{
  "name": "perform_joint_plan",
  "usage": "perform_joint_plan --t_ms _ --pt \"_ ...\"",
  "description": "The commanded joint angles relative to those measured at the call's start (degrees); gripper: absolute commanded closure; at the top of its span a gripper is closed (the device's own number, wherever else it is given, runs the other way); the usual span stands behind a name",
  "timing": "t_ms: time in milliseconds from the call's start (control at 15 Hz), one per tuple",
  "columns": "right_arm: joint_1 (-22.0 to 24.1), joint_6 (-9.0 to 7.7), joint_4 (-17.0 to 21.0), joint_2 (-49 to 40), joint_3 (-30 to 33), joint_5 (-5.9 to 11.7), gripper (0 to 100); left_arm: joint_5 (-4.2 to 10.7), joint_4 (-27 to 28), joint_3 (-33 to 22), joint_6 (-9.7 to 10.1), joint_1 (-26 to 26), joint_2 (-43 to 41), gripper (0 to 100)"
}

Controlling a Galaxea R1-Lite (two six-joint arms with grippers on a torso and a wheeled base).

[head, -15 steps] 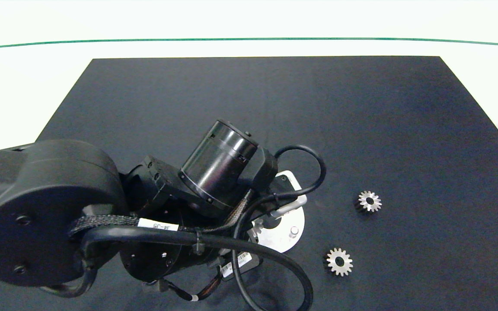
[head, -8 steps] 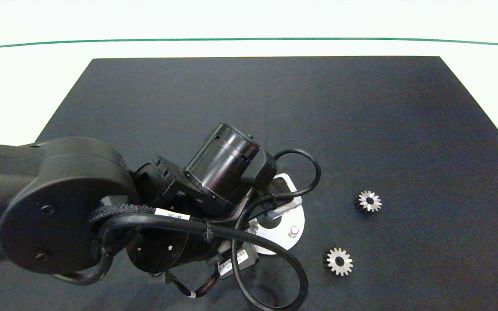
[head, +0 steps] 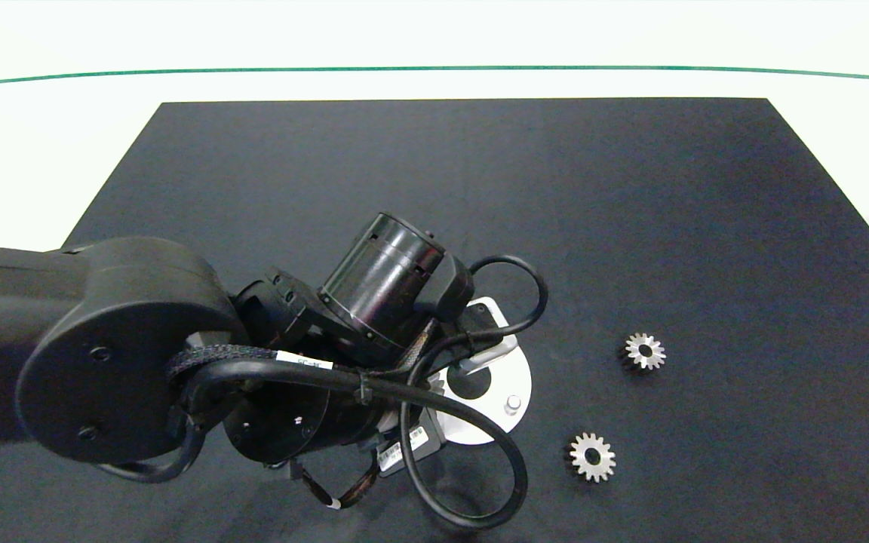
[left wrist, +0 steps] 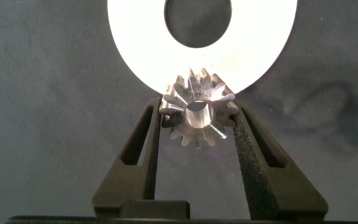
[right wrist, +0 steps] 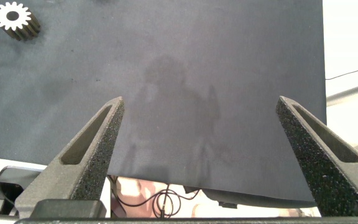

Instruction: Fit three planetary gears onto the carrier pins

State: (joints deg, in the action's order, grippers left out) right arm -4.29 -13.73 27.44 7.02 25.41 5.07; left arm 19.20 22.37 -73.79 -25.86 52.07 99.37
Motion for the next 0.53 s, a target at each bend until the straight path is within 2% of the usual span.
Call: perform_joint_plan --t_ms 67,533 --pt "-0.02 -0.07 0.16 -0.08 0.0 0.03 0 0.14 0.04 -0.04 0.02 -0.12 0.3 100" --pt "-0.02 -0.07 0.16 -0.08 0.0 0.03 0 0.14 -1.1 0.31 0.19 -0.21 1.01 100"
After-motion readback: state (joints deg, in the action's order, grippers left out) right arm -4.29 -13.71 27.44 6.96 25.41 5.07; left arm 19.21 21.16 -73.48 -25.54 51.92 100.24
